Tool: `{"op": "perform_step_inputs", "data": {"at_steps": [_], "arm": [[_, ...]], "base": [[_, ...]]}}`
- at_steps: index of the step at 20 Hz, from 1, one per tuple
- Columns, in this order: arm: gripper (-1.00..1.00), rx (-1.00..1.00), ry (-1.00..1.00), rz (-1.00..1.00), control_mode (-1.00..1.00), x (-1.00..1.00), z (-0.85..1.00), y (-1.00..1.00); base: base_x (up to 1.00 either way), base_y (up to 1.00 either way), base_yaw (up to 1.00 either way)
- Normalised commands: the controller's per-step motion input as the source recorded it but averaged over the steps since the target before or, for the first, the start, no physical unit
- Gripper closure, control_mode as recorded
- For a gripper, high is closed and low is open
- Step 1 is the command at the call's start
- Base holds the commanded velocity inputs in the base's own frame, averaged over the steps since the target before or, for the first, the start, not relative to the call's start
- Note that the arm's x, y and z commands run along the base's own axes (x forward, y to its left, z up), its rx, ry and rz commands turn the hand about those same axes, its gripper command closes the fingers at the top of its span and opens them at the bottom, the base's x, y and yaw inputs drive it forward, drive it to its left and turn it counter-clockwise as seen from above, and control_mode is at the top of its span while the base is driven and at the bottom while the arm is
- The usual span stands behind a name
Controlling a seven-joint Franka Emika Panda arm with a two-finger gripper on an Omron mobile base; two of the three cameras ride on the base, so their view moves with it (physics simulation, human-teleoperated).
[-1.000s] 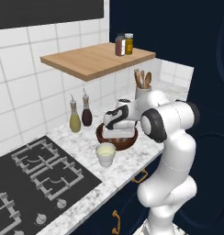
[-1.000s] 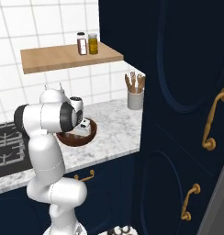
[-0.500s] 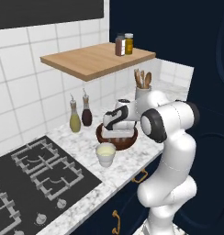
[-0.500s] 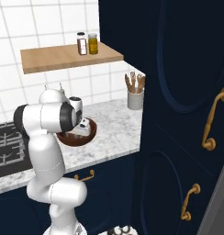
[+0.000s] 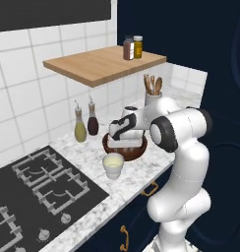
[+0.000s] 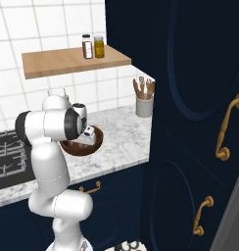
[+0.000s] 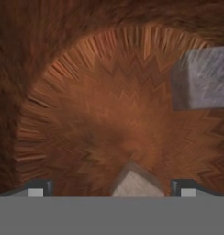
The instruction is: Grab a lemon wedge from the fridge and one ice cube from the ice bowl, and put them in the glass of lemonade.
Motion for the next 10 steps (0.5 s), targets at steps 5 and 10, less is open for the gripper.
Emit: {"op": "perform_step_inputs", "data": {"at_steps": [5, 10], "arm": [[-1.00, 0.00, 0.00, 0.00, -1.00, 0.00, 0.00, 0.00], [1.00, 0.00, 0.00, 0.00, -1.00, 0.00, 0.00, 0.00]], "base": [[0.00, 0.00, 0.00], [0.00, 0.00, 0.00]]}}
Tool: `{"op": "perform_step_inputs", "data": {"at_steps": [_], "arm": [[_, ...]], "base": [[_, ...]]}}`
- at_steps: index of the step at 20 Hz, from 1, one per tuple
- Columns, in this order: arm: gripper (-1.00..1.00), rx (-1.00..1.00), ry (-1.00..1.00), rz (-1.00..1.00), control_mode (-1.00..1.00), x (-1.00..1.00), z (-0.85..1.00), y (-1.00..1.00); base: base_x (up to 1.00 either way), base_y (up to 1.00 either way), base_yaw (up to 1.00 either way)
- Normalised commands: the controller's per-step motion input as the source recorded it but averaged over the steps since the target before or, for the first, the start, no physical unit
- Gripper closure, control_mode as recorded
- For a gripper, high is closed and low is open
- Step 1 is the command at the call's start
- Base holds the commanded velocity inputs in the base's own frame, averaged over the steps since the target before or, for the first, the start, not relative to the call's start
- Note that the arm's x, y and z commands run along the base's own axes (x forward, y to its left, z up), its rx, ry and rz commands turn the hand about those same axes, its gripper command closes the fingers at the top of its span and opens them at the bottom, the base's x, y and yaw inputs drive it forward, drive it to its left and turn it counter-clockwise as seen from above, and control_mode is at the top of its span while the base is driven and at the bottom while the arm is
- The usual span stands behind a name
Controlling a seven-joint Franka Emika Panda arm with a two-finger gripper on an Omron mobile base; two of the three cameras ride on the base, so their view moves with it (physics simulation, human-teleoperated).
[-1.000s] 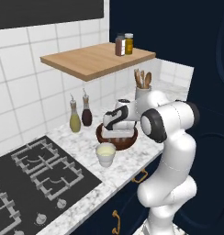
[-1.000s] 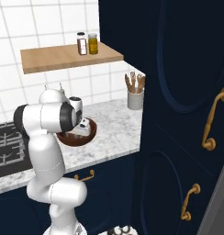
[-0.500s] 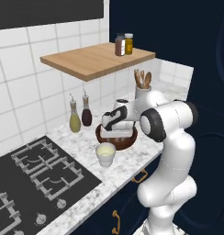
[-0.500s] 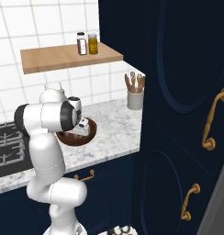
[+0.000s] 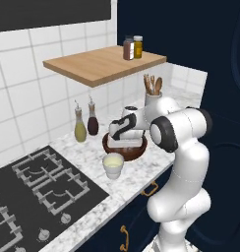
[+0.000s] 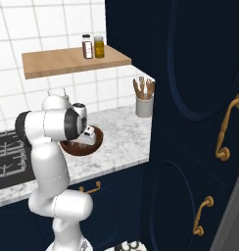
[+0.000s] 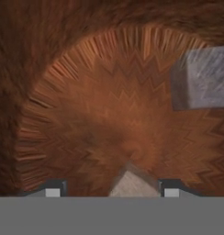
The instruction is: Grab a lemon wedge from the fridge and one ice cube from the ice bowl, and put them in the glass of lemonade.
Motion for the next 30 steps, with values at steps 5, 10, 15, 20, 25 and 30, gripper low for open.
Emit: {"op": "perform_step_inputs", "data": {"at_steps": [5, 10, 15, 20, 25, 30], "arm": [[1.00, 0.00, 0.03, 0.00, -1.00, 0.00, 0.00, 0.00], [1.00, 0.00, 0.02, 0.00, -1.00, 0.00, 0.00, 0.00], [1.00, 0.04, -0.09, 0.00, -1.00, 0.00, 0.20, 0.00], [1.00, 0.11, -0.14, 0.02, -1.00, 0.02, 0.32, -0.01], [1.00, 0.12, -0.17, 0.04, -1.00, 0.00, 0.33, -0.01], [1.00, 0.14, -0.23, 0.05, -1.00, -0.10, 0.38, -0.02]], "base": [[0.00, 0.00, 0.00], [0.00, 0.00, 0.00], [0.00, 0.00, 0.00], [0.00, 0.00, 0.00], [0.00, 0.00, 0.00], [0.00, 0.00, 0.00]]}}
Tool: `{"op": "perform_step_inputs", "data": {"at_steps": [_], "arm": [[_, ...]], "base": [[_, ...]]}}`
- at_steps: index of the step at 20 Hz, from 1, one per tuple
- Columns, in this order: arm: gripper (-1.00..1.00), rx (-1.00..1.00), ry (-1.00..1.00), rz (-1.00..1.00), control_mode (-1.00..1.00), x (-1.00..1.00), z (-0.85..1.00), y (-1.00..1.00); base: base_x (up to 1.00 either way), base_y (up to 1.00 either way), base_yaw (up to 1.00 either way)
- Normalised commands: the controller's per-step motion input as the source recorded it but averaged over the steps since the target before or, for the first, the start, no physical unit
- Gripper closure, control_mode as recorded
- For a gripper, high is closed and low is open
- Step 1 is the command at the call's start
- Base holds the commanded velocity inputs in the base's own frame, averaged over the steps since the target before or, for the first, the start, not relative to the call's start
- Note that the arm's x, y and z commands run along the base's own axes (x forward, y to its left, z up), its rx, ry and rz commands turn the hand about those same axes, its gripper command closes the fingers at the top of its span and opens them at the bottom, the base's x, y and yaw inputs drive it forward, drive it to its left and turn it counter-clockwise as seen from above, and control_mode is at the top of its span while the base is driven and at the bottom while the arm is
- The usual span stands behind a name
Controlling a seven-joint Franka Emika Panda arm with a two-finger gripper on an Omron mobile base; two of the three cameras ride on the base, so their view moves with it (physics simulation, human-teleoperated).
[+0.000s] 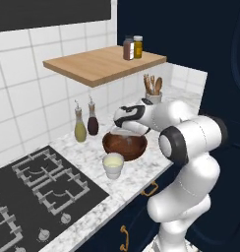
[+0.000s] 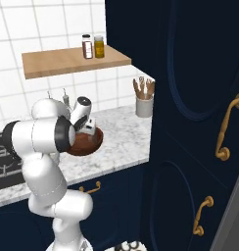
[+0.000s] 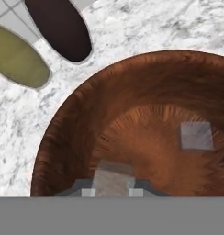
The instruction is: Grab a lemon wedge from the fridge and one ice cube from the ice bowl, and put them in the glass of lemonade.
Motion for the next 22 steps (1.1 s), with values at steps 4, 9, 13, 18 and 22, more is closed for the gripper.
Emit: {"op": "perform_step_inputs", "data": {"at_steps": [4, 9, 13, 18, 22], "arm": [[1.00, 0.01, -0.05, 0.03, -1.00, -0.49, 0.45, 0.05], [1.00, -0.05, 0.00, 0.06, -1.00, -0.98, 0.45, 0.06], [1.00, -0.23, 0.02, 0.05, -1.00, -0.39, 0.82, 0.44], [1.00, -0.19, 0.09, 0.11, -1.00, -0.43, 0.27, 0.47], [1.00, -0.08, 0.01, 0.17, -1.00, -0.65, 0.00, 0.19]], "base": [[0.00, 0.00, 0.00], [0.00, 0.00, 0.00], [0.00, 0.00, 0.00], [0.00, 0.00, 0.00], [0.00, 0.00, 0.00]]}}
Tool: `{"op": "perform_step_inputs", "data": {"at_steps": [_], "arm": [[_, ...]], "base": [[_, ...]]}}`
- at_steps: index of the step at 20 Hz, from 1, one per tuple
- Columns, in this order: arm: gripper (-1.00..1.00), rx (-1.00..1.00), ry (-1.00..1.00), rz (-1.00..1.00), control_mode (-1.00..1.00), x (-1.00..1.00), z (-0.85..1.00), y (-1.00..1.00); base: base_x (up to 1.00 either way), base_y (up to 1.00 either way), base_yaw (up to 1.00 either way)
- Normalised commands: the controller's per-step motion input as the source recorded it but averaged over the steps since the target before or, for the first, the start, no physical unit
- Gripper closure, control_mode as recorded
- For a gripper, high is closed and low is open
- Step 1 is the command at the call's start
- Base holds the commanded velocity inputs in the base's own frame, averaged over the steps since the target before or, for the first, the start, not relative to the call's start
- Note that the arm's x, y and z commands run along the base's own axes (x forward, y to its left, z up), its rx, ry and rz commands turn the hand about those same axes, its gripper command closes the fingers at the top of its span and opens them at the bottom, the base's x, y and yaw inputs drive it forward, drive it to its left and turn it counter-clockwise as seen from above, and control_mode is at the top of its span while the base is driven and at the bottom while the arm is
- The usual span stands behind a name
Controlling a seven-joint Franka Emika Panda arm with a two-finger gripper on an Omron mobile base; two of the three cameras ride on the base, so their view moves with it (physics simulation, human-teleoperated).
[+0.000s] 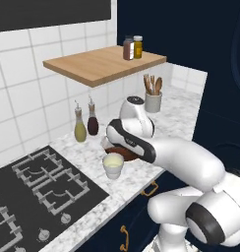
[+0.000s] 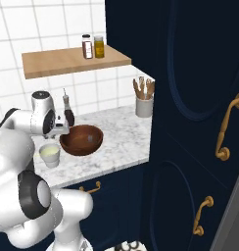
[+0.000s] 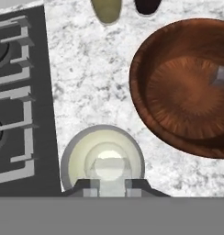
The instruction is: Grab a lemon wedge from the fridge and one ice cube from the ice bowl, and put them in the glass of lemonade.
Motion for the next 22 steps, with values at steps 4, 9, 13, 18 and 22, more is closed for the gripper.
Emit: {"op": "perform_step_inputs", "data": {"at_steps": [4, 9, 13, 18, 22], "arm": [[1.00, -0.04, 0.04, 0.12, -1.00, -0.34, 0.00, 0.08], [1.00, -0.01, 0.00, 0.01, -1.00, 0.14, -0.01, 0.00], [1.00, -0.01, 0.00, 0.00, -1.00, 0.30, -0.01, 0.01], [1.00, 0.00, 0.00, 0.00, -1.00, 0.03, -0.03, 0.00], [1.00, 0.00, -0.01, 0.00, -1.00, -0.01, -0.01, 0.02]], "base": [[0.00, 0.00, 0.00], [0.00, 0.00, 0.00], [0.00, 0.00, 0.00], [0.00, 0.00, 0.00], [0.00, 0.00, 0.00]]}}
